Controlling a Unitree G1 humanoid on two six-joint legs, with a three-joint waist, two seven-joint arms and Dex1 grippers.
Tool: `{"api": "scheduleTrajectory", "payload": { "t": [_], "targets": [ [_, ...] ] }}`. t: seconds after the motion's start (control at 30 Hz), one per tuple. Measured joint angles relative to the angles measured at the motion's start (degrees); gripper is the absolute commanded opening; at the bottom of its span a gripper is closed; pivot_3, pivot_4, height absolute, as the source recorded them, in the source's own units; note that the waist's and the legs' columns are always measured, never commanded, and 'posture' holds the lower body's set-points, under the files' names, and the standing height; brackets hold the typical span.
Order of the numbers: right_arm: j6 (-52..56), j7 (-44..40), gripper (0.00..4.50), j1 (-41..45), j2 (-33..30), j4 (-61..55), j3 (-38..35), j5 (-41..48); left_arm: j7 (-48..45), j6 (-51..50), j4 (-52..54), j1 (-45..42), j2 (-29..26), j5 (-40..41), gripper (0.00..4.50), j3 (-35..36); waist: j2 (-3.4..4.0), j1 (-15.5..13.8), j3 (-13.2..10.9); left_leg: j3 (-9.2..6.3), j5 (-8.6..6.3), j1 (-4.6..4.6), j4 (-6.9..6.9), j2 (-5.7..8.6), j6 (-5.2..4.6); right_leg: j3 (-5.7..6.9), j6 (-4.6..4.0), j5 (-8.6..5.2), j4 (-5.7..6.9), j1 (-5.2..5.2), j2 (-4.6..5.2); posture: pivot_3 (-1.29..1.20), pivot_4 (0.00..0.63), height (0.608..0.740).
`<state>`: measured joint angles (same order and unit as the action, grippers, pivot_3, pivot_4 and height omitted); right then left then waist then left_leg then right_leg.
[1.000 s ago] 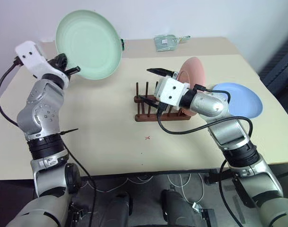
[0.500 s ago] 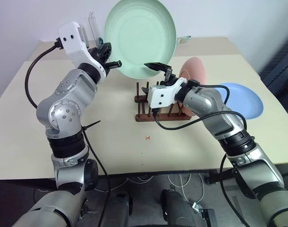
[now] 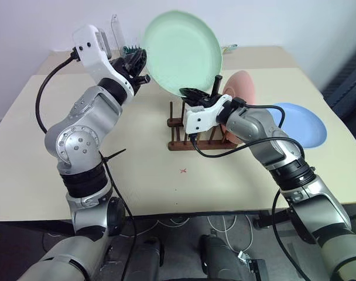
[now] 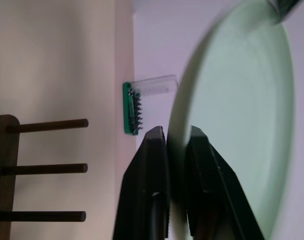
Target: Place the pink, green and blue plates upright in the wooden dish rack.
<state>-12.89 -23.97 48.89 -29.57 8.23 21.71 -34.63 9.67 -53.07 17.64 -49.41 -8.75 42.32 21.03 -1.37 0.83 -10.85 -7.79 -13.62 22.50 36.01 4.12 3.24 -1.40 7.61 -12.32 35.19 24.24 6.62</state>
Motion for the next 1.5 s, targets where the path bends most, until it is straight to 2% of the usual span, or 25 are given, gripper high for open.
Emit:
{"api": "scheduleTrajectory", "payload": {
  "t": [0.07,0.13,0.2,0.23,0.3,0.33,0.43,0.53,0.63,0.83,0.93,1.2,1.5],
  "targets": [
    [0.4,-0.1,0.36,0.0,1.4,0.0,-0.9,2.0,0.5,3.5,-2.1,0.0,-1.8,-1.8,3.70,1.3,0.00,0.3,0.0,0.00,0.01,-0.04,-0.04,-0.02,0.01,0.00,0.00,0.00,0.01,0.01,-0.02,0.00,0.150,0.740],
    [1.5,-1.1,0.36,0.0,3.1,-0.4,-2.8,6.3,0.6,6.9,-4.9,-0.2,-4.3,-4.0,3.70,3.0,0.01,0.5,0.0,0.00,0.01,-0.05,-0.07,-0.05,0.02,-0.01,-0.01,0.00,0.02,0.02,-0.07,0.00,0.150,0.740],
    [3.9,-3.2,0.36,-0.2,5.4,-3.0,-5.9,13.1,-0.5,10.3,-7.6,1.0,-9.4,-7.7,3.70,3.3,0.03,0.7,0.0,0.00,0.01,-0.04,-0.11,-0.05,0.02,-0.03,-0.01,0.00,0.02,0.05,-0.07,0.00,0.150,0.740],
    [6.6,-5.3,0.36,-0.5,6.8,-5.9,-8.1,18.5,-2.6,12.6,-8.5,3.6,-13.7,-10.7,3.70,2.0,0.03,0.9,0.0,0.00,0.01,-0.05,-0.14,-0.06,0.02,-0.03,-0.01,0.00,0.01,0.05,-0.08,0.00,0.150,0.740],
    [11.4,-8.3,0.36,-1.0,7.8,-10.7,-11.2,26.7,-6.0,15.2,-10.3,7.9,-18.2,-15.0,3.70,0.5,0.05,1.1,0.0,-0.03,0.00,-0.03,-0.13,-0.03,0.00,-0.04,-0.01,0.00,-0.01,0.04,-0.07,0.00,0.150,0.740],
    [18.8,-10.5,0.36,-2.1,9.1,-15.7,-14.5,35.9,-9.9,17.7,-10.4,12.5,-21.4,-17.2,3.70,-1.5,0.03,1.0,0.0,-0.07,-0.05,-0.01,-0.14,-0.04,-0.09,-0.03,-0.02,0.00,-0.04,0.01,-0.06,0.00,0.150,0.740],
    [34.4,-11.5,0.36,-3.5,10.7,-23.6,-21.2,52.9,-17.6,21.0,-10.8,20.3,-23.3,-19.4,3.70,-5.4,0.05,0.1,0.0,-0.10,-0.17,0.01,-0.07,-0.01,-0.29,-0.02,-0.04,0.01,-0.01,0.00,-0.03,0.00,0.150,0.740],
    [48.6,-7.1,0.36,-4.5,12.1,-30.1,-29.1,70.7,-25.9,24.9,-9.2,27.8,-24.1,-20.5,3.70,-10.0,0.08,-0.1,0.0,-0.14,-0.18,0.00,-0.11,-0.03,-0.31,-0.01,-0.08,0.01,0.02,0.01,-0.02,0.00,0.150,0.740],
    [55.8,-3.3,0.36,-6.2,11.7,-33.1,-33.1,80.6,-31.1,26.6,-7.6,31.4,-24.2,-20.5,3.70,-12.3,0.09,0.0,0.0,-0.10,-0.18,0.00,-0.14,-0.04,-0.32,-0.01,-0.09,0.01,0.01,0.05,-0.02,0.00,0.150,0.740],
    [63.8,4.0,0.36,-12.4,10.9,-32.9,-36.2,90.7,-44.7,27.5,1.4,39.4,-26.1,-17.0,3.70,-18.0,0.29,0.2,-0.1,0.02,-0.20,-0.02,-0.15,-0.07,-0.35,-0.03,-0.10,0.01,0.02,0.06,-0.01,0.00,0.150,0.740],
    [65.2,7.5,0.36,-12.4,10.9,-32.3,-36.4,93.2,-48.3,27.5,2.8,39.8,-26.4,-16.5,3.70,-19.2,0.32,0.2,-0.1,0.02,-0.20,-0.03,-0.14,-0.09,-0.36,-0.02,-0.10,0.00,0.03,0.07,-0.02,0.00,0.150,0.740],
    [64.9,17.4,0.36,-10.5,13.8,-29.3,-38.9,101.0,-49.4,27.5,2.6,38.3,-26.4,-17.2,3.70,-19.5,0.33,0.2,-0.1,0.04,-0.21,-0.02,-0.13,-0.08,-0.38,-0.03,-0.08,0.01,0.02,0.07,-0.01,0.00,0.150,0.740],
    [64.7,15.8,0.36,-10.6,9.5,-29.6,-34.6,97.7,-49.1,27.5,2.1,38.3,-24.9,-18.2,3.70,-19.9,0.33,0.2,-0.1,0.04,-0.21,-0.02,-0.13,-0.08,-0.39,-0.02,-0.08,0.01,0.02,0.07,-0.02,0.00,0.150,0.740]
  ]
}}
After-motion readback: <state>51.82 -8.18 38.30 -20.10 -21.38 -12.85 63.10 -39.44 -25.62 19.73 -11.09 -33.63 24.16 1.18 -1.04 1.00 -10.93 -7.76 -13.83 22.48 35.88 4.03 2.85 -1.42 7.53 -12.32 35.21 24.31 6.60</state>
